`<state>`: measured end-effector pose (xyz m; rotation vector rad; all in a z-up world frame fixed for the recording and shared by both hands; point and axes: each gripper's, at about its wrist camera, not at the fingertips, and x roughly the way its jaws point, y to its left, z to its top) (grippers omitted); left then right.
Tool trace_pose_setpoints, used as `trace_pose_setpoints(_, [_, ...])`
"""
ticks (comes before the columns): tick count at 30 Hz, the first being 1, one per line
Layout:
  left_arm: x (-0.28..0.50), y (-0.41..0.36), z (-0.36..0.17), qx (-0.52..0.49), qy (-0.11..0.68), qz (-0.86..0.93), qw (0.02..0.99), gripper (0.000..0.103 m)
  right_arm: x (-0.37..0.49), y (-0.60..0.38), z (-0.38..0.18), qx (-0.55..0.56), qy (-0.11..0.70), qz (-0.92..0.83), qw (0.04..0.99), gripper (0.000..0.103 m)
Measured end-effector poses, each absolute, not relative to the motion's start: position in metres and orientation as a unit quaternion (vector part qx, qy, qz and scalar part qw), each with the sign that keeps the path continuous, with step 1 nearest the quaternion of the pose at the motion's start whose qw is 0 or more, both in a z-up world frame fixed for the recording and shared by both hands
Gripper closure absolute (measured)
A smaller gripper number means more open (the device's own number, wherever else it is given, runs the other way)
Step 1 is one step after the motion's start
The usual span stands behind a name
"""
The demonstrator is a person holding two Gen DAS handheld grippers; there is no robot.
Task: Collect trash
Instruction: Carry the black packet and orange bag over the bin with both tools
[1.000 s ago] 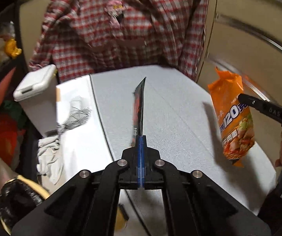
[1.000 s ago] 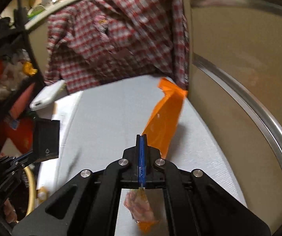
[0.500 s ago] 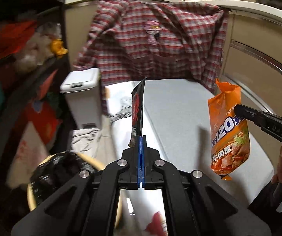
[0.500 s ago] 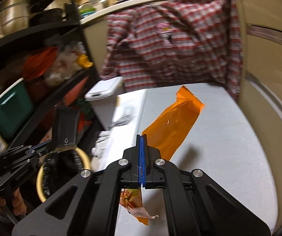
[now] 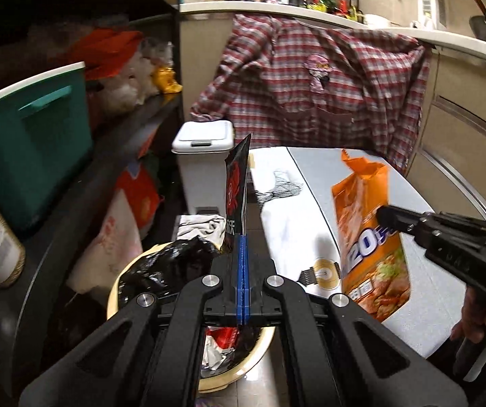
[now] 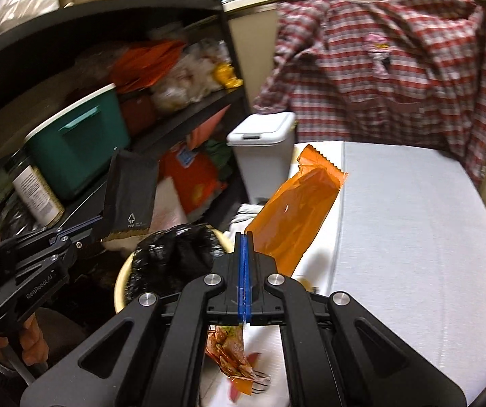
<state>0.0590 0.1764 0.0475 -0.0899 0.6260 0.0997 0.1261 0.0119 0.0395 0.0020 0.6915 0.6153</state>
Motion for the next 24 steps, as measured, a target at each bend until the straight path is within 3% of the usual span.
trace_pose_setpoints(24, [0.048, 0.242, 0.019, -0.081, 0.314, 0.098, 0.941, 0.103, 0.131, 0.132, -0.004, -0.025, 0.376, 0.377, 0.846, 0.103])
